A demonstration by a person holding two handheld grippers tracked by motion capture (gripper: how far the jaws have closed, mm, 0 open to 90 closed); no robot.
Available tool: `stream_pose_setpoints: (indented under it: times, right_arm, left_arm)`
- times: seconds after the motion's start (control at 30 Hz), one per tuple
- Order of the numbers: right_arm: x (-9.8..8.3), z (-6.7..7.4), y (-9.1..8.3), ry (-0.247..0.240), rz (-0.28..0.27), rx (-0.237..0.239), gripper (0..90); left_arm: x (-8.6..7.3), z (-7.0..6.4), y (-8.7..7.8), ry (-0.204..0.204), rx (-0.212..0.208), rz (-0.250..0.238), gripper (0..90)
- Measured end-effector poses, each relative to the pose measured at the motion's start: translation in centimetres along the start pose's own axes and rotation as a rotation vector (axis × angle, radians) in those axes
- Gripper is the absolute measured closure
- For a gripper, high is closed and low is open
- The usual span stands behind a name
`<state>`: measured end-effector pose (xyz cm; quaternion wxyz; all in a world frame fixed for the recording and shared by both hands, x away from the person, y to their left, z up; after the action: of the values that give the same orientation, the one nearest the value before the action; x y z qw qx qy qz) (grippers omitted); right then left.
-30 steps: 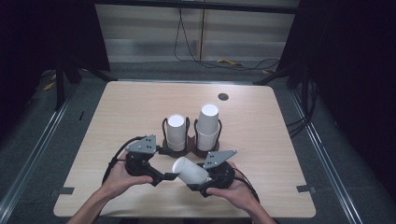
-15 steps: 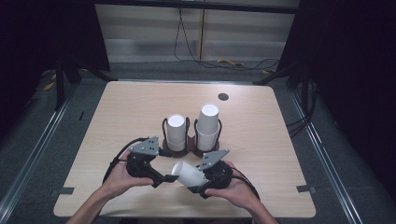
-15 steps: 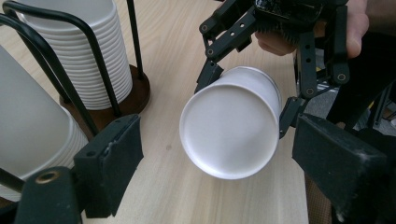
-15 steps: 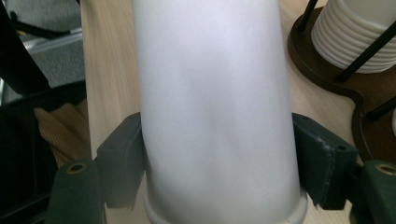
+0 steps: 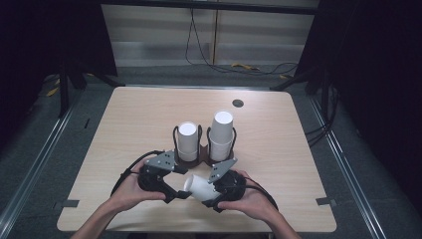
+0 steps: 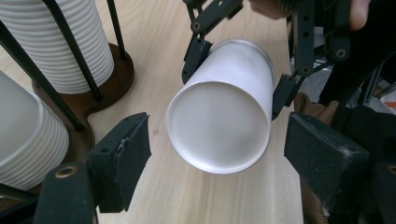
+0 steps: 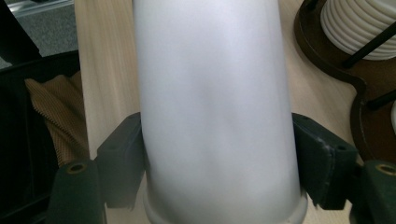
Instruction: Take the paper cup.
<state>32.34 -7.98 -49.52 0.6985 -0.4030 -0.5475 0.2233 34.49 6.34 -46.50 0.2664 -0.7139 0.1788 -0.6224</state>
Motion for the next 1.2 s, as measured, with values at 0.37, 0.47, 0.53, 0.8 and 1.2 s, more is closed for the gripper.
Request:
stream_pose_setpoints:
  times: [0.37,0.47,0.53,0.8,1.2]
  right_arm:
    - [0.3,0.1,-0.1,-0.021,0.07,-0.003,26.8]
    - [0.6,-0.1,-0.2,-0.035,0.085,-0.01,26.9]
    - [0.6,0.1,-0.2,-0.025,0.094,-0.007,26.9]
    - [1.0,0.1,0.0,-0.043,0.166,-0.024,26.9]
    - [1.3,0.2,0.5,-0.068,0.193,-0.027,27.0]
  left_arm:
    - [-0.4,0.0,0.6,0.002,-0.001,0.052,17.3]
    - [-0.2,0.0,0.8,0.024,0.002,0.072,16.0]
    - [0.0,0.1,0.7,0.034,-0.002,0.078,16.3]
    - [0.1,0.4,1.1,0.051,-0.016,0.119,17.7]
    - [-0.5,-0.1,2.1,0.04,-0.067,0.156,21.0]
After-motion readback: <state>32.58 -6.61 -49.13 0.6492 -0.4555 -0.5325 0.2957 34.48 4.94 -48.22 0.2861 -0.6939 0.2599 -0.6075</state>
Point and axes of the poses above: each handheld gripper's, and its own axes: y roughly forward along the jaws, x roughly out of its top, z roughly to its left, the point moved 7 cm from there along y, roughly forward along the jaws, and after that the axes turned 4 degrees about x, right-handed, at the moved point
